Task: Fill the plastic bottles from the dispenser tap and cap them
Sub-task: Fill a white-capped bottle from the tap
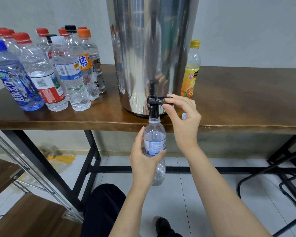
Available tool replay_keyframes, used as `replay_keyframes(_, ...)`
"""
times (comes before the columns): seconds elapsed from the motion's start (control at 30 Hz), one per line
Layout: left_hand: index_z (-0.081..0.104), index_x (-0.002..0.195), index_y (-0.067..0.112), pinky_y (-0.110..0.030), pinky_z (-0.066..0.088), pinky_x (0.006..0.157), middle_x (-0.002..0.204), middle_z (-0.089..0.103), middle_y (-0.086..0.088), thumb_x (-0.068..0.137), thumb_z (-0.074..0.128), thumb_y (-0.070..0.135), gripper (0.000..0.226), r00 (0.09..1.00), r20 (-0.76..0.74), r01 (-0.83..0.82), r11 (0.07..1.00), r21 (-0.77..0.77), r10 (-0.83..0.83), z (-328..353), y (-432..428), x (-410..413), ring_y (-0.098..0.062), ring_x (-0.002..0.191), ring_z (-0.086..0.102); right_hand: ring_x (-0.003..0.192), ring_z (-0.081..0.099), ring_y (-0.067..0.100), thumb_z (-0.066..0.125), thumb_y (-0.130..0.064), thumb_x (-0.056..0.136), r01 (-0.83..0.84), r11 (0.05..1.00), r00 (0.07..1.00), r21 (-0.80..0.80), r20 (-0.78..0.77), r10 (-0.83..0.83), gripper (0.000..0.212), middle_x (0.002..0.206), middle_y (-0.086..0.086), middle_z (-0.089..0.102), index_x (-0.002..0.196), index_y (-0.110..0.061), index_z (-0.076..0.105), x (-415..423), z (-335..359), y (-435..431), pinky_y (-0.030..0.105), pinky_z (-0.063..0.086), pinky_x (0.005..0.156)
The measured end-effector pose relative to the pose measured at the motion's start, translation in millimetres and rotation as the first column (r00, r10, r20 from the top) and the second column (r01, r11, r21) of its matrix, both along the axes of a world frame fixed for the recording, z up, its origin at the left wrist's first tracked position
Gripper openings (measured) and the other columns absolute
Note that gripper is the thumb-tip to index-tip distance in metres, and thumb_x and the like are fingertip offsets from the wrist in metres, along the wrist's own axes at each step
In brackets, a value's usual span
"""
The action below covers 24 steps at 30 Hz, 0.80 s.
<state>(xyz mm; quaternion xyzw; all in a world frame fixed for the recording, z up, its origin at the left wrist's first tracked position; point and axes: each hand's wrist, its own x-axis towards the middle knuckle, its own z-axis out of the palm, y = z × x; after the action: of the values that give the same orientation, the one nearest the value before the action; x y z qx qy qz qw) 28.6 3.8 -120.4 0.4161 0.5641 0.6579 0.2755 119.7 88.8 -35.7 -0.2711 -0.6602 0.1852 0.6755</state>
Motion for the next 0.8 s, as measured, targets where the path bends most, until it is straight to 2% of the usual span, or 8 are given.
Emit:
replay_keyframes(0.23, 0.044, 0.140, 0.039, -0.041, 0.054, 0.099, 0.138, 0.057, 0.005, 0.065, 0.090, 0.004, 0.095, 1.000, 0.001, 0.003, 1.000, -0.001, -0.003, 3.7, -1.5, 1.4, -0.017, 0.125, 0.057, 0.108, 0.060, 0.009, 0.067, -0.032, 0.088, 0.002, 1.000, 1.000, -0.006, 0.002, -0.002, 0.011, 0.106, -0.016, 0.068, 0.098, -0.028, 0.070, -0.2, -0.4, -0.2, 0.024, 0.044, 0.095)
replay_keyframes(0.5, 0.044, 0.142, 0.036, -0.042, 0.055, 0.097, 0.137, 0.058, 0.005, 0.065, 0.090, 0.003, 0.095, 1.000, -0.001, 0.005, 1.000, -0.005, -0.005, 4.5, -2.5, 1.0, -0.020, 0.123, 0.059, 0.108, 0.061, 0.013, 0.068, -0.030, 0.088, -0.005, 1.000, 1.000, -0.013, 0.000, 0.005, 0.012, 0.106, -0.012, 0.069, 0.098, -0.026, 0.070, -0.1, 0.0, -0.4, 0.021, 0.042, 0.096)
replay_keyframes(0.8, 0.046, 0.143, 0.033, -0.041, 0.054, 0.098, 0.136, 0.058, 0.004, 0.065, 0.090, 0.002, 0.095, 1.000, 0.009, 0.003, 1.000, -0.002, -0.003, 5.3, -2.7, 1.2, -0.017, 0.123, 0.059, 0.108, 0.059, 0.010, 0.069, -0.030, 0.087, -0.006, 1.000, 1.000, -0.012, -0.002, 0.006, 0.011, 0.106, -0.016, 0.068, 0.098, -0.027, 0.071, 0.5, 0.0, 0.2, 0.025, 0.045, 0.096)
